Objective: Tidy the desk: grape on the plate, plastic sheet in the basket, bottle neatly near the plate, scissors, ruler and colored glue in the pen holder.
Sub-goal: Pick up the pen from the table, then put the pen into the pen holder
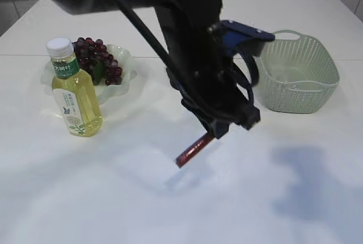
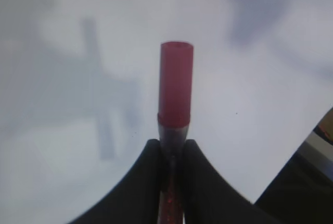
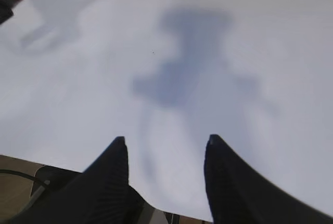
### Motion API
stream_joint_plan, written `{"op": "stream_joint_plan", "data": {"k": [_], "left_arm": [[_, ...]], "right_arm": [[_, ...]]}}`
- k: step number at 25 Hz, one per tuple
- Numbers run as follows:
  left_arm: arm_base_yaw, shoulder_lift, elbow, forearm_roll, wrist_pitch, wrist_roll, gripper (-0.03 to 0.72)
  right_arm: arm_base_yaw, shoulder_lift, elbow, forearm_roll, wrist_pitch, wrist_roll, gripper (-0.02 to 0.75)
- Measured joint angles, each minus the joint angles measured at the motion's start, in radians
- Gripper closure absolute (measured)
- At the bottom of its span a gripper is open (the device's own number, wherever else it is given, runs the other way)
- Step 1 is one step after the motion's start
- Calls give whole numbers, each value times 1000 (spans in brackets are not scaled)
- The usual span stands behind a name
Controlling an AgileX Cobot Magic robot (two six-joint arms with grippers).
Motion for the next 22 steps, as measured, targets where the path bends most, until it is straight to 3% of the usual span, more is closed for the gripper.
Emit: {"op": "stream_joint_plan", "data": {"k": [12, 22], "left_arm": [[260, -98, 1, -57, -293, 128, 615], [307, -92, 6, -58, -828, 132, 615]], "right_arm": [[0, 0, 0, -21, -38, 45, 354], [0, 0, 0, -106, -60, 47, 354]]}}
